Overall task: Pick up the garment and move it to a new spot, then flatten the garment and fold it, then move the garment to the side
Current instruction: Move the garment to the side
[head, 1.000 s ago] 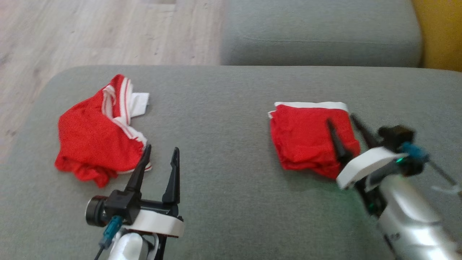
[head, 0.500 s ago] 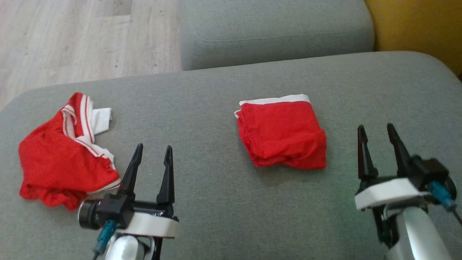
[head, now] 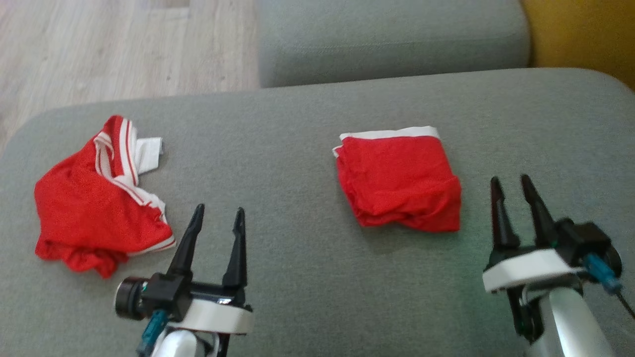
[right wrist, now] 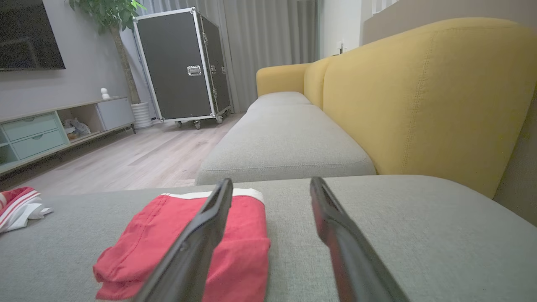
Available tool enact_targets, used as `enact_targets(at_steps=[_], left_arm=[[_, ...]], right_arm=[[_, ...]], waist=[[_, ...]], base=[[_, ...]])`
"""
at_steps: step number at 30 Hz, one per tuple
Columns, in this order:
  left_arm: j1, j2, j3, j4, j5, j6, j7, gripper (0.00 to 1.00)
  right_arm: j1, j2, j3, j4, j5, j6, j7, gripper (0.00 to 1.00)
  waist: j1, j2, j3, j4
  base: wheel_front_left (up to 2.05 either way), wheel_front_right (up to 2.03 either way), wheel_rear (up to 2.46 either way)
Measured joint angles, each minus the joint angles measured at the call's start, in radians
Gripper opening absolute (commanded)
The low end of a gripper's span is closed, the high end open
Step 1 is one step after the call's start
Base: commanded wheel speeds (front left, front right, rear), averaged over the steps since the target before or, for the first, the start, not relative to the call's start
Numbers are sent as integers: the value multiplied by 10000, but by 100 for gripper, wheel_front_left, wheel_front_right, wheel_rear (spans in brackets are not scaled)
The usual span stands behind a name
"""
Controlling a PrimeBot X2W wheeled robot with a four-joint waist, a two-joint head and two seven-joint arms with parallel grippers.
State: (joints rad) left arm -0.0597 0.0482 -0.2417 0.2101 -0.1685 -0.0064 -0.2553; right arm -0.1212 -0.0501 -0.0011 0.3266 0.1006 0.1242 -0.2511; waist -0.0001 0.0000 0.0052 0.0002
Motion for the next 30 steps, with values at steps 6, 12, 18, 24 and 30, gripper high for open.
enact_targets(at_steps=[6, 12, 18, 24, 30], left_arm=[[-629, -4, -487, -190, -125, -35, -2, 100], [-1146, -8, -951, -180, -247, -36, 0, 100], [-1518, -15, -1233, -163, -408, -31, 0, 100], [-1656, -19, -1275, -86, -433, -21, 0, 100], [-1656, -19, -1281, -59, -433, -6, -2, 100]], right_arm=[[-1601, 4, -8, 1450, -696, 0, 2, 0], [-3391, -79, -740, 3808, -1154, 0, 10, 0], [-4483, -477, -1513, 6075, -1921, 0, 8, 0], [-4908, -548, -1732, 7166, -2470, 0, -52, 0], [-5047, -186, -780, 5735, -2050, 0, -42, 0]], waist=[[1, 0, 649, 734], [3, 0, 1365, 1530], [4, 0, 1997, 2297], [2, 0, 2218, 2734], [0, 0, 2027, 2699]], base=[[0, 0, 0], [0, 0, 0], [0, 0, 0], [0, 0, 0], [0, 0, 0]])
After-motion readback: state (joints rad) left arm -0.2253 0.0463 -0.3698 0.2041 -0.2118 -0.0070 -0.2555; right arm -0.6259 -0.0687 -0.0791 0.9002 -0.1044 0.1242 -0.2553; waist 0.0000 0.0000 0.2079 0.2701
